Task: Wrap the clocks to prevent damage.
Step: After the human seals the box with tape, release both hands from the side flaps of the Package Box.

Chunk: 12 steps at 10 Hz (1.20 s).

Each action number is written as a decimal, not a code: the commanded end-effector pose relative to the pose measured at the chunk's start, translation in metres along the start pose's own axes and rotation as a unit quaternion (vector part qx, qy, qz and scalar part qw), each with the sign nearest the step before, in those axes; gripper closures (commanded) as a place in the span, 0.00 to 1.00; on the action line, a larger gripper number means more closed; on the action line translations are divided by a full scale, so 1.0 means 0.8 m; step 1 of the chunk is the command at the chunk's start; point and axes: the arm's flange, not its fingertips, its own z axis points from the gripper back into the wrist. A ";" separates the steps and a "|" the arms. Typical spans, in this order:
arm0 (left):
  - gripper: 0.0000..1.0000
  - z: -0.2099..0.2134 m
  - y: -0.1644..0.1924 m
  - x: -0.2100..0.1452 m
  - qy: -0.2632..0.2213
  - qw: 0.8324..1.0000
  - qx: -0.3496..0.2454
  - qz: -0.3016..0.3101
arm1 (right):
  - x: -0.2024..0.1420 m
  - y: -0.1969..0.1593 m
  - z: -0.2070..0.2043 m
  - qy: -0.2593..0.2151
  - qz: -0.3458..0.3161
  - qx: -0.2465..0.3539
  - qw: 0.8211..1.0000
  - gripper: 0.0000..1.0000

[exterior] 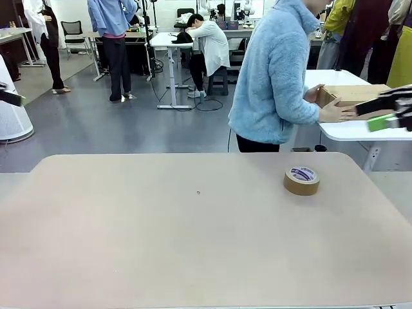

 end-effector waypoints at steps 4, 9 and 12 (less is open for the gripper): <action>0.00 0.086 -0.020 -0.014 -0.048 0.997 0.052 -0.001 | -0.013 0.024 0.082 -0.050 -0.015 -0.033 0.998 0.00; 0.00 0.092 -0.024 -0.016 -0.038 0.998 0.055 0.014 | -0.019 0.030 0.091 -0.047 -0.017 -0.037 0.998 0.00; 0.00 0.092 -0.024 -0.016 -0.038 0.998 0.055 0.014 | -0.019 0.030 0.091 -0.047 -0.017 -0.037 0.998 0.00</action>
